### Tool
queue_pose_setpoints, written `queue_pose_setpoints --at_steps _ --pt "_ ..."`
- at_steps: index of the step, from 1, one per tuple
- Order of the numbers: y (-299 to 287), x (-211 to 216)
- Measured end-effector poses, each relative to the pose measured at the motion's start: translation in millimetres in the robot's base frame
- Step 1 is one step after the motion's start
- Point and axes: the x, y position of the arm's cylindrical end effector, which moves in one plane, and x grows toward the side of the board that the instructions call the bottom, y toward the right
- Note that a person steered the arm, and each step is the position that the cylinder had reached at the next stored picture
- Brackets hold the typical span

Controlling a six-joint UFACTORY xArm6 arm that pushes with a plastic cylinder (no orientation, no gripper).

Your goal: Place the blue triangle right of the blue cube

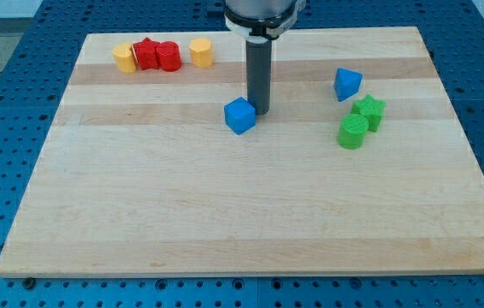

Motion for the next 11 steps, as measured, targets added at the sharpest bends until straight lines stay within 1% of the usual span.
queue_pose_setpoints --at_steps 1,2,3,4,5,6,7,8,9,10,11 --pt "-3 -8" --pt "-12 -53" --pt "5 -85" --pt "92 -91" --pt "173 -83" --pt "174 -50" --pt "107 -36" --pt "77 -23" --pt "71 -20" --pt "124 -13" --pt "82 5"
